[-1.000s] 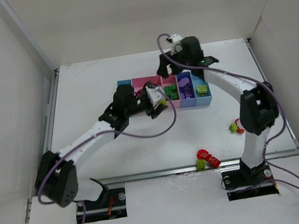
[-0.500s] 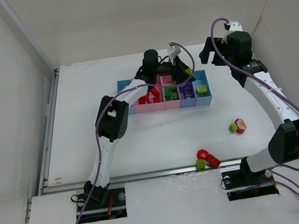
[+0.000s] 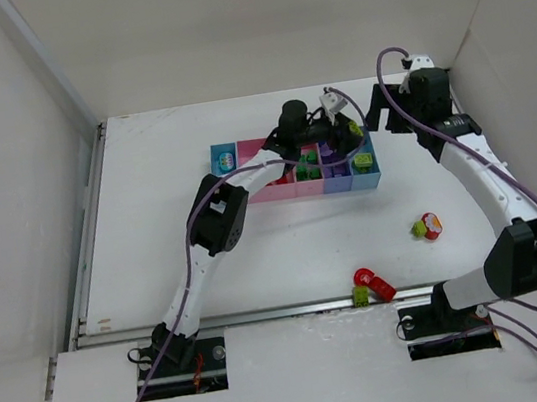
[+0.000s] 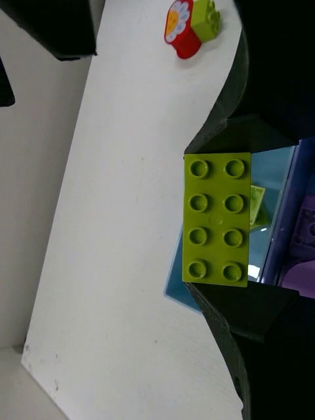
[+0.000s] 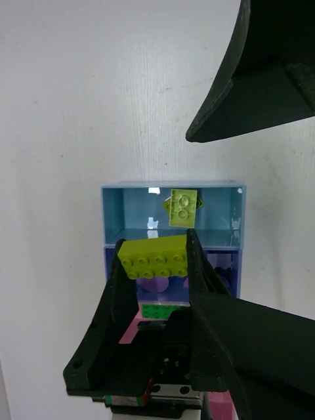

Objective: Sort the legos into containers by color

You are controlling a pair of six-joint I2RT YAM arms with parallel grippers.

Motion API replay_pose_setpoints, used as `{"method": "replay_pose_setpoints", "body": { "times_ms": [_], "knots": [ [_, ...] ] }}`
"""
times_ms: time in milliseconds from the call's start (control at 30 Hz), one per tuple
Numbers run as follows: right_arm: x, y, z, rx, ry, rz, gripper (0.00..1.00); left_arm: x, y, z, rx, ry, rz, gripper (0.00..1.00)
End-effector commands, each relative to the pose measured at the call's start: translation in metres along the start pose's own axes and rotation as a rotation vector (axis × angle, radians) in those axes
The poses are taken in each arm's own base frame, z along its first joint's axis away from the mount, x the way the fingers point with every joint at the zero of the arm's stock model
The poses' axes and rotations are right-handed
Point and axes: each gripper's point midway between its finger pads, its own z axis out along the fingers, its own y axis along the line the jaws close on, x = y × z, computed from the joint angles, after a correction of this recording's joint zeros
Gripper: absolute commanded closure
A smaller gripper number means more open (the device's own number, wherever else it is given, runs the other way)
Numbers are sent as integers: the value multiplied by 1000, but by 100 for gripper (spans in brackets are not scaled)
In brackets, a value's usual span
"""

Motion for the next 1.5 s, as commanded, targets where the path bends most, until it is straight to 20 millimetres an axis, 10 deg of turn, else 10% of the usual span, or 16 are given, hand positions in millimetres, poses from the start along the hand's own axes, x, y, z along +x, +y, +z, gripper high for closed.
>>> {"method": "replay_pose_setpoints", "body": {
  "times_ms": [0,200,400,933,1267,1467],
  "knots": [
    [-15,-6,-16,30,-38,-27,0,-28,11,6,-80,-67,165,78],
    [-21,-11,-21,45,-52,-42,0,-18,10,8,-73,-46,248,60],
    [-28,-10,-24,47,-52,-51,0,-12,0,7,-22,-34,250,22],
    [-59,-53,-77,309,-192,3,0,-49,-20,-13,2,-12,415,11],
    [-75,-42,-99,225,-399,140,0,-70,-34,-126,-285,283,659,6],
    [23,-59,-60,363,-39,427,13,-73,-61,-205,-367,313,528,4]
  ]
}}
